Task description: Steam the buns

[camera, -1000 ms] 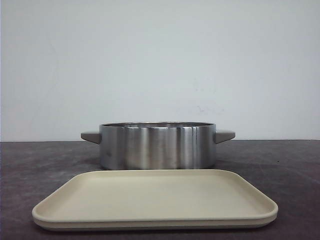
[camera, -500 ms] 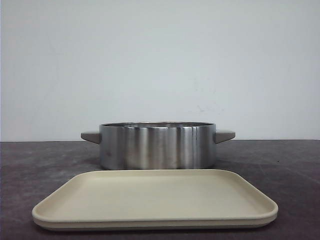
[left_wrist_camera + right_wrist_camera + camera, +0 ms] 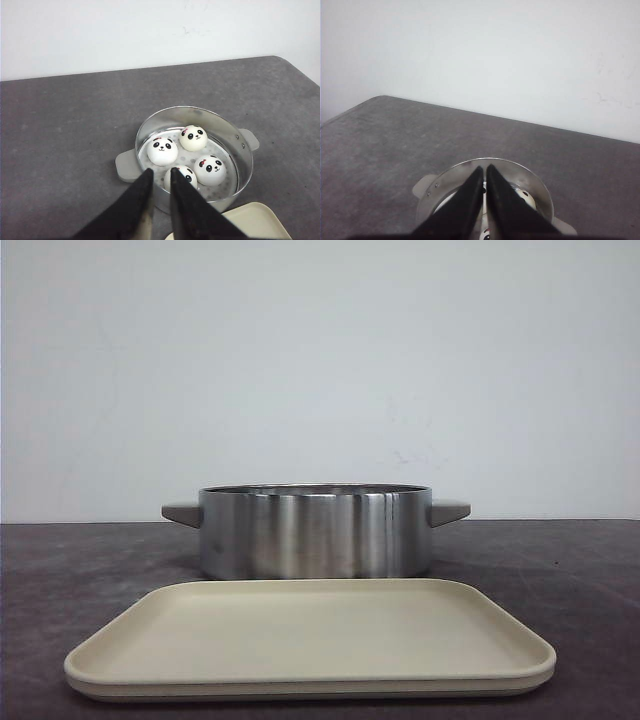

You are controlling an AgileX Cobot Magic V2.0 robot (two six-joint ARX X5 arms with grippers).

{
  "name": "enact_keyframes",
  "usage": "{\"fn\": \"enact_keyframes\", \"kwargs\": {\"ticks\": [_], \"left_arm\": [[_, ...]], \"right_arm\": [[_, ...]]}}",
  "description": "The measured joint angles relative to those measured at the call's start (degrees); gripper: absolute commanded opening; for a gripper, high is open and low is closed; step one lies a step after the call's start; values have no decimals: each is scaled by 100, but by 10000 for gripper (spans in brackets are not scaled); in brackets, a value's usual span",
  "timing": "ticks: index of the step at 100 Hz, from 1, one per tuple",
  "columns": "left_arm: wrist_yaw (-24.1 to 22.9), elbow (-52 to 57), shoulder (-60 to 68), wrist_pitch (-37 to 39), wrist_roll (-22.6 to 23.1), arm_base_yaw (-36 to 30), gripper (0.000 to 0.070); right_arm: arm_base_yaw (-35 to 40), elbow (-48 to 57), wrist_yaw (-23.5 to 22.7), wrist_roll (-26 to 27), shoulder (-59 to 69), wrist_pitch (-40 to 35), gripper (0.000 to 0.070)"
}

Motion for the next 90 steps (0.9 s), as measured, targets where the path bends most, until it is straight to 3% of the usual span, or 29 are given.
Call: {"fn": "enact_keyframes", "kwargs": {"ticks": [24, 46, 65, 90], "left_arm": [[0, 0, 0, 0, 0, 0, 22], [0, 0, 0, 0, 0, 0, 22], [0, 0, 0, 0, 0, 0, 22], [0, 0, 0, 0, 0, 0, 22]], "right_arm": [[-271, -166, -7, -4, -616, -20, 8], [-1471, -1779, -22, -713, -2041, 479, 8], [-2752, -3582, -739, -1300, -3550, 702, 8], [-3722, -5119, -1681, -1436, -4946, 702, 8]]}}
